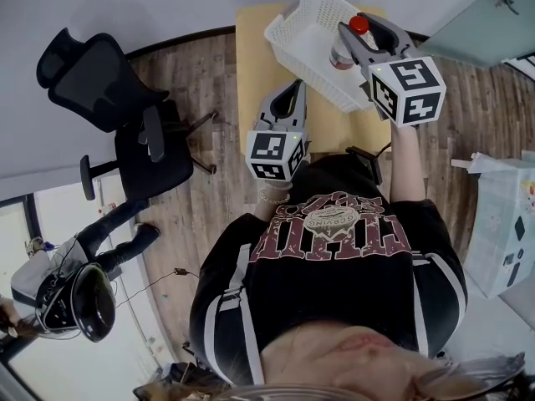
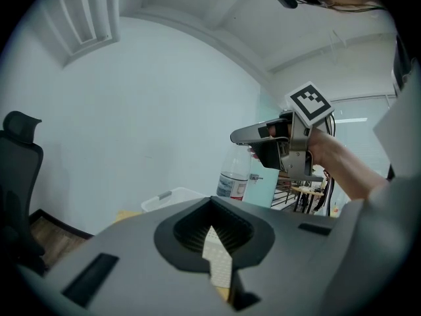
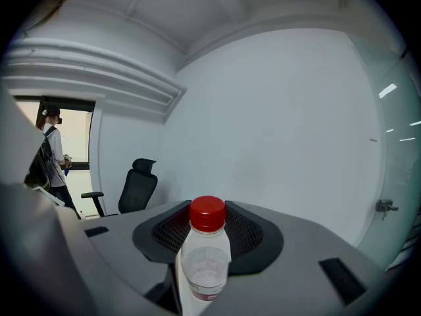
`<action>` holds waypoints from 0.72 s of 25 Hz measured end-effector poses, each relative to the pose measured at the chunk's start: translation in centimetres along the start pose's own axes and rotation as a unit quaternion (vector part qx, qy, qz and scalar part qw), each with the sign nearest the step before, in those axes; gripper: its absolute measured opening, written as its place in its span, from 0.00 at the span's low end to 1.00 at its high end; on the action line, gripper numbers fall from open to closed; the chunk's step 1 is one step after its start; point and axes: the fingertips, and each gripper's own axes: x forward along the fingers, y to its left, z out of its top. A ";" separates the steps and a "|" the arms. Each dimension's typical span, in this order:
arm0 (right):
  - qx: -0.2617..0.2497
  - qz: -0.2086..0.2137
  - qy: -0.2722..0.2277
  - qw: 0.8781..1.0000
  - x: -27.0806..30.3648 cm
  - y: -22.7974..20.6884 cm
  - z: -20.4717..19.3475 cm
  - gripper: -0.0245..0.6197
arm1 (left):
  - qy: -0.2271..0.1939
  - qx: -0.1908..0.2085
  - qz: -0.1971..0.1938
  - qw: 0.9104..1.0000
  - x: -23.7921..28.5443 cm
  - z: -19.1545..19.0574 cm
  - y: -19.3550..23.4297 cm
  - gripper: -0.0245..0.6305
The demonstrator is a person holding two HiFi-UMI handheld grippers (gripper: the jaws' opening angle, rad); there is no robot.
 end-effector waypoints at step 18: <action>-0.018 0.087 -0.023 0.996 0.8 5.8 1.9 0.30 | -0.008 -0.004 0.053 0.999 -2.8 0.0 1.9 0.11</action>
